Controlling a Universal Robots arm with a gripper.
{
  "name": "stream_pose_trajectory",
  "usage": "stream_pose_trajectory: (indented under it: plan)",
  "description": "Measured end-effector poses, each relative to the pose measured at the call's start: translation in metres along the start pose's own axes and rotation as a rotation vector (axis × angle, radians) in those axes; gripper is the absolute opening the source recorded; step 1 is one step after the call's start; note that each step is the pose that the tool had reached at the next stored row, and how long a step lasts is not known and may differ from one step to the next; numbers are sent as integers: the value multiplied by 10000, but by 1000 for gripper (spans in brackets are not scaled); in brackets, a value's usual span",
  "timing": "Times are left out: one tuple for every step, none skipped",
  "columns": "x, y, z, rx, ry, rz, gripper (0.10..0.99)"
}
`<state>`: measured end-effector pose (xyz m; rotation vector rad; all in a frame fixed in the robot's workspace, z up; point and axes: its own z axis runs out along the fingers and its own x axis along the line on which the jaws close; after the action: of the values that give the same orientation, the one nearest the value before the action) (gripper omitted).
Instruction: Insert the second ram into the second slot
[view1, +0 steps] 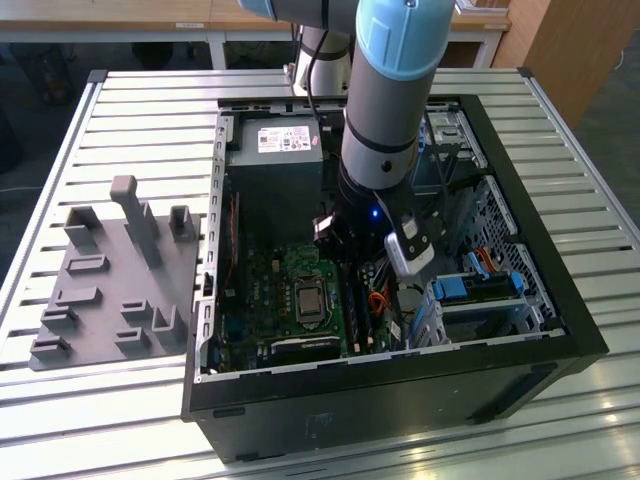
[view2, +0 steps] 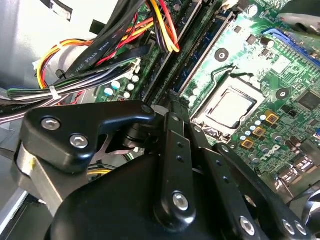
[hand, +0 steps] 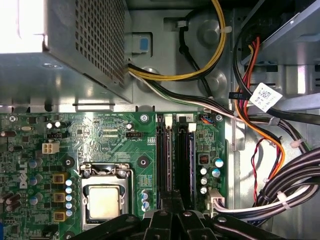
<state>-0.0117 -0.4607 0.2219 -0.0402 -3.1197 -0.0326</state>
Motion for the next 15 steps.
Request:
stream_pose_trajectory:
  plan:
    - [0, 0, 3, 1, 1, 0, 106]
    - [0, 0, 7, 2, 1, 0, 106]
    - [0, 0, 10, 5, 1, 0, 106]
    - [-1, 0, 12, 9, 1, 0, 106]
    - [-1, 0, 16, 11, 1, 0, 106]
    - [-1, -1, 20, 11, 0, -1, 106]
    - [-1, -1, 24, 11, 0, -1, 106]
    - [-1, -1, 29, 12, 0, 0, 106]
    - [-1, 0, 35, 11, 0, -1, 106]
    - [-1, -1, 41, 12, 1, 0, 106]
    - [-1, -2, 49, 16, 2, 0, 106]
    - [-1, -2, 57, 20, 2, 0, 106]
    - [-1, -3, 66, 23, 3, 0, 106]
    - [-1, -3, 71, 22, 3, 0, 106]
    - [-1, -3, 73, 20, 2, 0, 106]
